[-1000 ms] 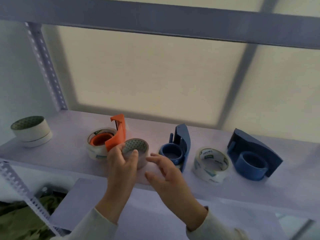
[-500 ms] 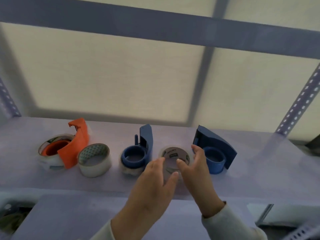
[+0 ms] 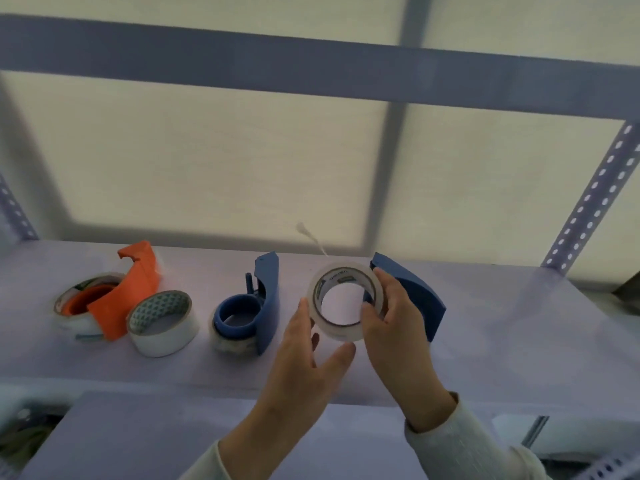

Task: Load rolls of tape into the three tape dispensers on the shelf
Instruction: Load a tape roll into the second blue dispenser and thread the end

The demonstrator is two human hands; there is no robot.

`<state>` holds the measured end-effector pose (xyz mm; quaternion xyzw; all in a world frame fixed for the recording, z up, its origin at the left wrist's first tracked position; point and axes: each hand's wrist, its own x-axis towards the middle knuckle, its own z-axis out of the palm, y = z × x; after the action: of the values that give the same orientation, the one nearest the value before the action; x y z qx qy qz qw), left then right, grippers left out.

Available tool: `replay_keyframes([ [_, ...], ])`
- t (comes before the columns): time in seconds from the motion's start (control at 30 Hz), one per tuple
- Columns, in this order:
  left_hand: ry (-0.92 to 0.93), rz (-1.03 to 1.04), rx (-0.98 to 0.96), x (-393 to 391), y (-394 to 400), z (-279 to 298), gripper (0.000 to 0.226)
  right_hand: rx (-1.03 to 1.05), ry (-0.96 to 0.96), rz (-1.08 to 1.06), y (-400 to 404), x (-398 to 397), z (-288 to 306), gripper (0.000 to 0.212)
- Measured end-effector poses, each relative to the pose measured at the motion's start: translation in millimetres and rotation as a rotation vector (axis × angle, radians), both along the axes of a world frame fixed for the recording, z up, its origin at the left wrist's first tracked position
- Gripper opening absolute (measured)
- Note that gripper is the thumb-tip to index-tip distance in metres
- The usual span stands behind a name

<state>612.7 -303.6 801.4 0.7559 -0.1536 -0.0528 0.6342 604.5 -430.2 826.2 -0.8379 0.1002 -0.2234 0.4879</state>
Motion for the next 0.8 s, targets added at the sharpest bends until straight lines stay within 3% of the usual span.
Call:
replay_keyframes([
  [0.17,0.034,-0.123,-0.014,-1.7,-32.3,1.9,0.06,-0.038,0.048,-0.047,-37.0,1.0,3.4,0.044],
  [0.5,0.092,-0.166,-0.032,5.1,-67.5,-6.1,0.052,-0.195,0.065,-0.088,-64.9,1.1,-5.1,0.033],
  [0.7,0.128,-0.13,-0.016,3.7,-80.7,-14.1,0.065,-0.468,0.081,-0.16,-71.6,-3.6,-4.3,0.04],
  [0.8,0.135,-0.121,0.039,2.1,-86.6,-18.8,0.101,-0.518,0.139,-0.187,-78.2,-2.7,1.0,0.041],
])
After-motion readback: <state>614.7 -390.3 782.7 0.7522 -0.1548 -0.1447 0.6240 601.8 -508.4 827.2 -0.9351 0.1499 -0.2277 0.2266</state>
